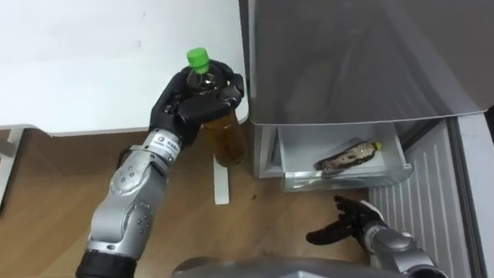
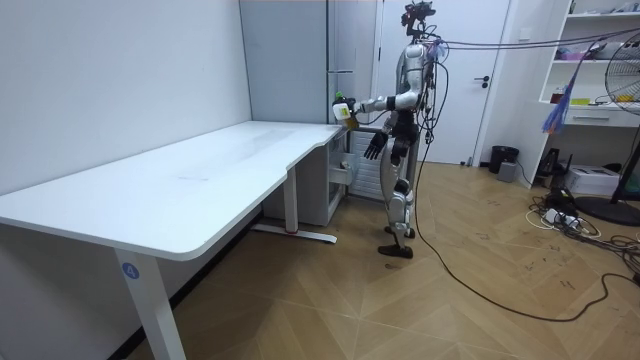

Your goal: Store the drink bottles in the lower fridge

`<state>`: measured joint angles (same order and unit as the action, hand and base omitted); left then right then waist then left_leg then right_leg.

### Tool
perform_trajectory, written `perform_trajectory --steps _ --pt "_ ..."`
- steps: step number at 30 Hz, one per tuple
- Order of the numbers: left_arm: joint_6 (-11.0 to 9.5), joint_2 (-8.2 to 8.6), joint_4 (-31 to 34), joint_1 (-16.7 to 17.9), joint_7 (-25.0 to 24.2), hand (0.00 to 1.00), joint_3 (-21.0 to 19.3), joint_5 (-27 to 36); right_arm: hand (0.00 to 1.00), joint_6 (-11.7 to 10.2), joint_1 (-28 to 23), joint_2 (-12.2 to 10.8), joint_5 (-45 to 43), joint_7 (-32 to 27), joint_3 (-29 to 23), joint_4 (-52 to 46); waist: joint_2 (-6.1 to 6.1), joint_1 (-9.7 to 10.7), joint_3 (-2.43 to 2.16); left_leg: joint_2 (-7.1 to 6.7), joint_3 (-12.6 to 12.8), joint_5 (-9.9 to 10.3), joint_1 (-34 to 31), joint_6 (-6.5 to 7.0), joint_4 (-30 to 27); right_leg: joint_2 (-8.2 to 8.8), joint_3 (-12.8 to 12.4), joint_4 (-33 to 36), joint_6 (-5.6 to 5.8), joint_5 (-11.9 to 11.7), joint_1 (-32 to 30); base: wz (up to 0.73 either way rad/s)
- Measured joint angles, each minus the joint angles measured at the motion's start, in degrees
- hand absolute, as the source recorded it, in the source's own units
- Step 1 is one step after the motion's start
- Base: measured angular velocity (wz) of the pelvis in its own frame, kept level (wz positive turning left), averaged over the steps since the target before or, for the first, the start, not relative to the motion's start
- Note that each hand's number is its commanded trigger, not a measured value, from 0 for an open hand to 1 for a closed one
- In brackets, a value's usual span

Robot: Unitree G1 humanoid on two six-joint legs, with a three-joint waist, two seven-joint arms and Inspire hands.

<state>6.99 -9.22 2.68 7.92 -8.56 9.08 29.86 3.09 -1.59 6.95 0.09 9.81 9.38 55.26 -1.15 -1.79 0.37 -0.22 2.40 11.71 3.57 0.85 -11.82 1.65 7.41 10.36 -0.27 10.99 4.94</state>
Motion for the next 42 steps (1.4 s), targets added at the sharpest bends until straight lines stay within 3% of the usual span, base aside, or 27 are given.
perform_trajectory --steps 7,10,18,28,42 --pt "0.01 -0.51 -0.19 2.40 -0.05 1.00 0.03 -0.14 0.00 0.66 0.12 0.08 1.16 4.35 3.51 -5.28 -0.88 -0.23 0.22 -0.18 -0.84 0.01 -0.81 0.01 -0.39 0.22 0.86 0.33 0.09 0.06 -0.05 0.06" --pt "0.04 -0.47 -0.77 3.06 -0.11 1.00 -0.01 -0.19 0.00 0.72 -0.83 0.15 1.31 6.85 5.03 -11.94 -0.89 -0.30 0.24 -0.17 -0.82 0.01 -0.58 0.01 -0.37 0.19 0.81 0.33 0.09 0.05 0.07 0.00" --pt "0.01 -0.83 -5.37 3.69 -1.18 1.00 0.33 -0.24 0.00 0.72 -1.24 0.16 2.62 15.85 7.28 -15.78 -0.79 -0.13 0.50 -0.14 -0.98 0.03 -0.24 0.02 -0.04 0.11 0.79 0.42 0.07 0.03 0.75 0.01" --pt "-0.02 -0.92 -5.53 3.85 -3.76 1.00 2.45 -0.82 0.00 0.73 -1.24 0.66 4.64 26.65 10.52 -26.62 -0.78 -0.24 0.56 -0.14 -1.12 0.03 -1.10 0.02 -1.37 0.27 0.90 1.30 0.05 0.01 -0.14 0.00" --pt "-0.67 -1.02 -5.53 3.85 -8.29 1.00 3.02 -3.48 0.00 2.10 -1.85 2.31 5.48 32.32 11.87 -33.07 -1.26 -1.62 0.63 0.07 -0.88 0.08 -1.55 0.03 -1.82 0.05 0.63 1.40 -0.07 -0.06 -0.34 0.01"
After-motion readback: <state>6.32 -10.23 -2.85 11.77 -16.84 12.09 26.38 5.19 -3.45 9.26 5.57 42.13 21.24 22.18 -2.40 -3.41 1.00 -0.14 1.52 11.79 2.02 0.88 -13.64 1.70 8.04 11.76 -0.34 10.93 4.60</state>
